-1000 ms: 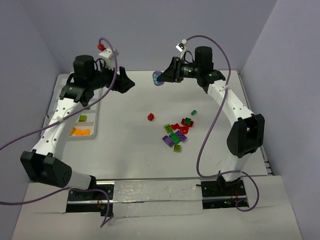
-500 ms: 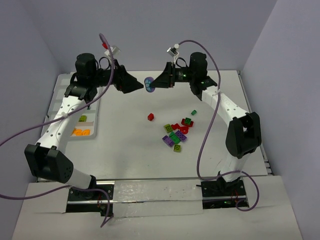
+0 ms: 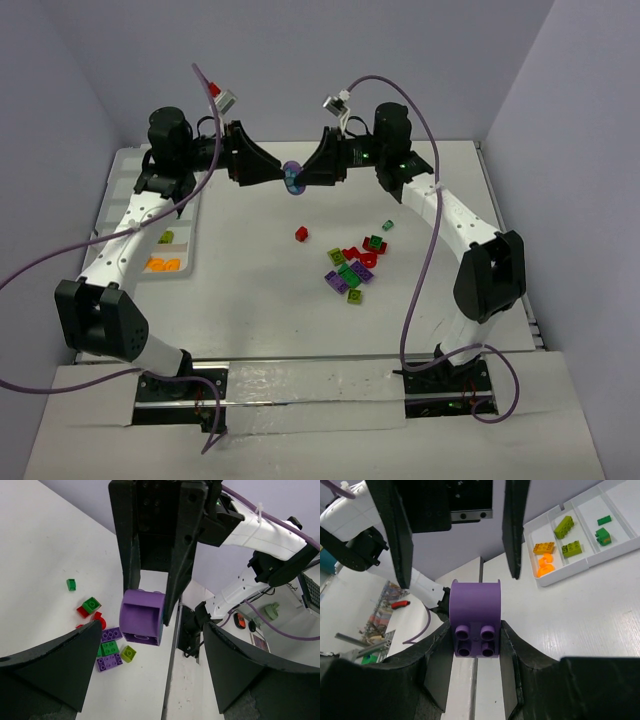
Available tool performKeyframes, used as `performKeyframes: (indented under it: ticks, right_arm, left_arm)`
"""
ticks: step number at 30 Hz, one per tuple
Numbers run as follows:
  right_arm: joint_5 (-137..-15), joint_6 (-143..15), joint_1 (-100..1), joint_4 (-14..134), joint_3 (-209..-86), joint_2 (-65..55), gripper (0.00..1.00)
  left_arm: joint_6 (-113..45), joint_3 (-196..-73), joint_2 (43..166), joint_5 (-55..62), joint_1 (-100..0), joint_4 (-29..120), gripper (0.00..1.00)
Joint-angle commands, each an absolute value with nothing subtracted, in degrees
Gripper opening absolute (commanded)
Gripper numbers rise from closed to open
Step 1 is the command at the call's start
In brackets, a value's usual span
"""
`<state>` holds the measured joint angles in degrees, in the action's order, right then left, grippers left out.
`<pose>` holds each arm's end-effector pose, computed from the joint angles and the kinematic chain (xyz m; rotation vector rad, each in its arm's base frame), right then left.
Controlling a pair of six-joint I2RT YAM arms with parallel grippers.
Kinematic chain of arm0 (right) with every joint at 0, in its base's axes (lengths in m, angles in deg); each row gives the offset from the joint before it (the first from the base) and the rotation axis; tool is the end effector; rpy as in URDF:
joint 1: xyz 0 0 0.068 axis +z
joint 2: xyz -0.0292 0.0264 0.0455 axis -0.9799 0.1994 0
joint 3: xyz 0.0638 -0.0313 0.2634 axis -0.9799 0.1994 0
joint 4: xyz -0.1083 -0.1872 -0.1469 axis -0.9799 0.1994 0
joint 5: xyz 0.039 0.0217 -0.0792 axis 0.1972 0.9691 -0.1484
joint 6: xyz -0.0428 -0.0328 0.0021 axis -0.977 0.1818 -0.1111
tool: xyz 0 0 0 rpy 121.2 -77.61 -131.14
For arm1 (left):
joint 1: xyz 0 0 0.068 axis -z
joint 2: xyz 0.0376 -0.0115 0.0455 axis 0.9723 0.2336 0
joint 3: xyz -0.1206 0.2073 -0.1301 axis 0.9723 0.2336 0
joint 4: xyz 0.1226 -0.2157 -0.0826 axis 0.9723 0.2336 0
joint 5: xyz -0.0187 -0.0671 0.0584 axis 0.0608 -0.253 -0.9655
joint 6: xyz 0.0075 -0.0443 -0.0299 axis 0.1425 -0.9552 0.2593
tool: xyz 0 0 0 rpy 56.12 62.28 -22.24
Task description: Sort the legos into containers by color
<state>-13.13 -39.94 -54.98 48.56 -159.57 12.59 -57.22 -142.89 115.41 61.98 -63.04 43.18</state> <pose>0.3514 0.1896 0.3857 -0.9679 1.5797 1.6412 0.3217 -0.1106 0.4126 0.6906 1.6772 -1.5301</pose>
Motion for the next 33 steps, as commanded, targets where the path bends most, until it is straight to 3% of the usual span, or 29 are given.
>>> performKeyframes:
  ticks: [1, 6, 13, 17, 18, 20, 26, 33]
  right_arm:
    - [-12.20, -47.01, -53.19, 53.38, -163.92, 9.27, 0.00]
    - [-12.71, -48.47, -52.38, 55.51, -164.53, 9.36, 0.00]
    - [-13.70, -50.00, -51.87, 58.00, -165.54, 9.64, 0.00]
    - [-14.44, -49.40, -51.87, 58.02, -165.59, 9.82, 0.00]
    - [-14.65, -49.35, -51.87, 58.28, -165.70, 9.93, 0.00]
    - [-14.91, -49.67, -51.87, 58.98, -166.00, 10.02, 0.01]
    - [-17.43, -51.41, -52.56, 62.51, -165.58, 9.88, 0.42]
    - [-21.80, -55.39, -55.68, 68.69, -164.77, 9.34, 0.85]
  left_arm:
    - [-52.35, -145.14, 115.04, 60.95, -62.41, 47.15, 0.91]
    - [-48.03, -145.68, 114.51, 60.47, -61.02, 50.93, 0.85]
    - [-49.74, -143.21, 113.26, 62.91, -60.76, 48.51, 0.60]
    - [-47.96, -142.95, 112.74, 62.79, -60.76, 50.19, 0.27]
    - [-47.75, -142.80, 112.38, 62.69, -60.76, 50.61, 0.13]
    - [-47.77, -142.21, 111.81, 62.54, -60.84, 50.86, 0.02]
    - [-50.65, -139.24, 109.52, 60.22, -66.10, 50.51, 0.00]
    - [-43.94, -143.21, 111.44, 55.51, -84.16, 62.78, 0.00]
